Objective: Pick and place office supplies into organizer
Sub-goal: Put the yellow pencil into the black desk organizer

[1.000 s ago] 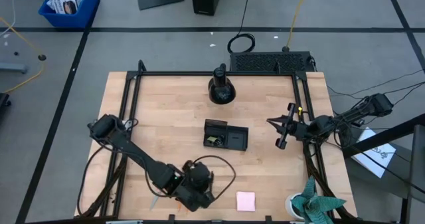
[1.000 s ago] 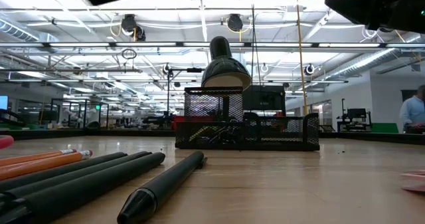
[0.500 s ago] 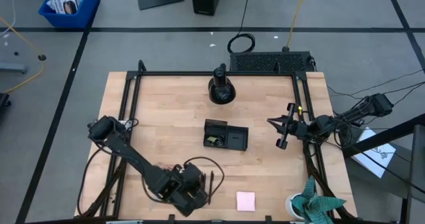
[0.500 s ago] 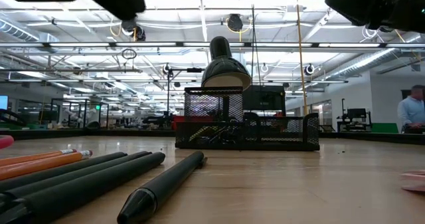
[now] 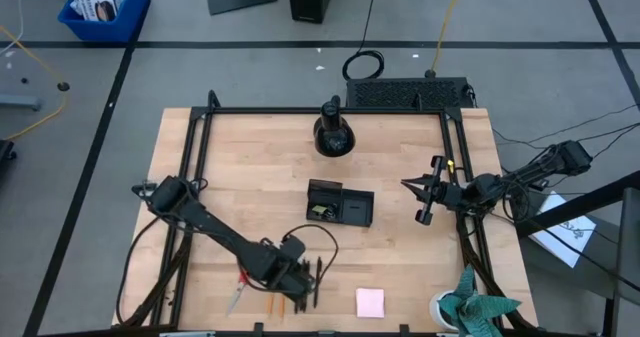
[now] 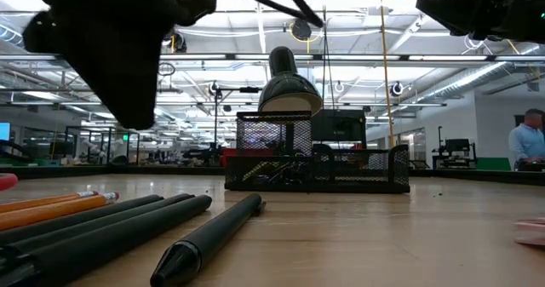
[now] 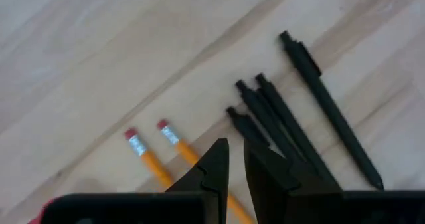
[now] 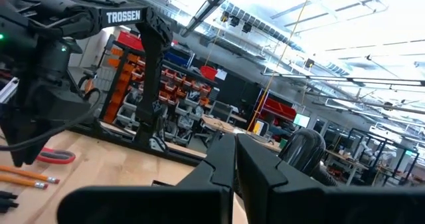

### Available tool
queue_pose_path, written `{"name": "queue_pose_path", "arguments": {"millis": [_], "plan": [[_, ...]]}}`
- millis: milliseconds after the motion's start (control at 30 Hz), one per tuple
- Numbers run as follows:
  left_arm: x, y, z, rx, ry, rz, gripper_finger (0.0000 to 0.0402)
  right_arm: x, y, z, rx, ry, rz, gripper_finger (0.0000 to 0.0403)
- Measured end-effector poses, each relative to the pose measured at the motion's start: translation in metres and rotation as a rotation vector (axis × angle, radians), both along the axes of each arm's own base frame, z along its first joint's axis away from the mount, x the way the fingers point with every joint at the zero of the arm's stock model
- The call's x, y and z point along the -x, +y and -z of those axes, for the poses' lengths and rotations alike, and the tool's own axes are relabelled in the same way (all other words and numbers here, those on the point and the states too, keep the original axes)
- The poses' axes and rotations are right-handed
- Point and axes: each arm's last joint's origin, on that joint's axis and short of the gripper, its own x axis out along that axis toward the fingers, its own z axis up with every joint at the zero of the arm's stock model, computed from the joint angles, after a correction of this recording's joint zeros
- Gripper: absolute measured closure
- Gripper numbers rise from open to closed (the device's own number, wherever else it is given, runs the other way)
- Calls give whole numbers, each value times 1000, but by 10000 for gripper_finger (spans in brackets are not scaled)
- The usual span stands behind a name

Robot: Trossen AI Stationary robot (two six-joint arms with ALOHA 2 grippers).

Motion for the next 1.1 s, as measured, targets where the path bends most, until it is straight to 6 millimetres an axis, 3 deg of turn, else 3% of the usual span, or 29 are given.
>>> {"name": "queue_pose_path", "arguments": {"millis": [267,533,1100], "plan": [[13,4,4,-48,136,-51,350,0,0,0,-17,-2,-4,394],[15,2,4,-39,138,-79,347,0,0,0,-29,-5,-8,394],[19,0,4,-39,158,-105,264,0,0,0,-29,-4,-7,394]]}}
